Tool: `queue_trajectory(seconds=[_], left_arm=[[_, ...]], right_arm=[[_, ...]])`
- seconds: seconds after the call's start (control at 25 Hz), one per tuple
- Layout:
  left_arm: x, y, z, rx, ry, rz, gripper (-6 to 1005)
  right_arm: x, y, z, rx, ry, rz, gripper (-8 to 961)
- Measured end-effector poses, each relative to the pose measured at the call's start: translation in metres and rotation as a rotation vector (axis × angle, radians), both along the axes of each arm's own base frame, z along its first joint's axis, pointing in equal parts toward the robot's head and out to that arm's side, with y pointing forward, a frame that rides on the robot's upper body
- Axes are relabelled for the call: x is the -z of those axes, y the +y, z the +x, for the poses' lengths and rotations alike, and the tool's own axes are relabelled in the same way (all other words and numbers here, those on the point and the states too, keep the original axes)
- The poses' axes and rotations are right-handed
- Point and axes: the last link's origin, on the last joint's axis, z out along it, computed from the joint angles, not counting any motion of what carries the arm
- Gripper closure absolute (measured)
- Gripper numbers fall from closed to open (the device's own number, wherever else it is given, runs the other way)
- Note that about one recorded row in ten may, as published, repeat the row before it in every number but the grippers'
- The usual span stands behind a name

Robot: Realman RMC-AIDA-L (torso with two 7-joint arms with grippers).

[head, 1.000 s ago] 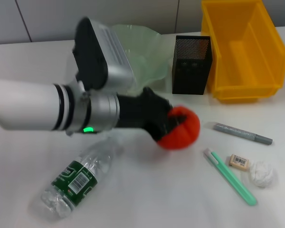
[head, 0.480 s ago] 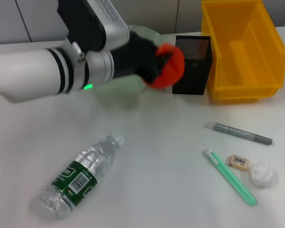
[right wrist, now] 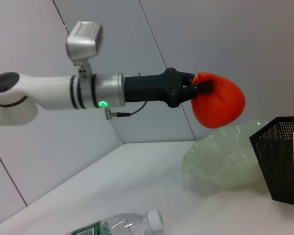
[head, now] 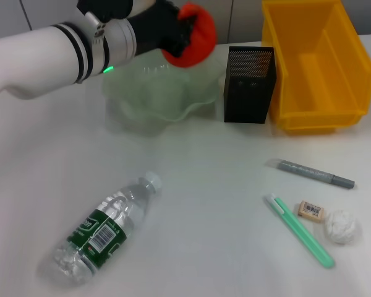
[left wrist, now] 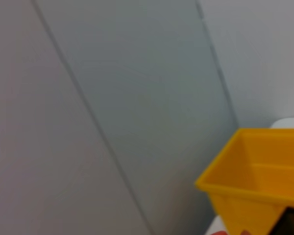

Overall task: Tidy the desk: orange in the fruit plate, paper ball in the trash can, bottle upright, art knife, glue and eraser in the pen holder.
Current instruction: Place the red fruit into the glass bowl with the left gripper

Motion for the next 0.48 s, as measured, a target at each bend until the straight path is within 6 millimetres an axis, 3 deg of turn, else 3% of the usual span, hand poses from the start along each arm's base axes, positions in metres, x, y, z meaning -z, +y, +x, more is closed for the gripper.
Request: queue_trajectory(seconds=[0.28, 0.48], left_arm=[[0.005, 0.018, -0.005, -0.034, 0.039, 0.056, 914], [0.008, 0.020, -0.011, -0.042, 0.066, 0.076, 916]], right_arm=[[0.001, 0.001, 0.001, 0.004, 0.002, 0.001, 132], [0.002, 0.003, 0.000, -0.004, 0.006, 0.003, 132]])
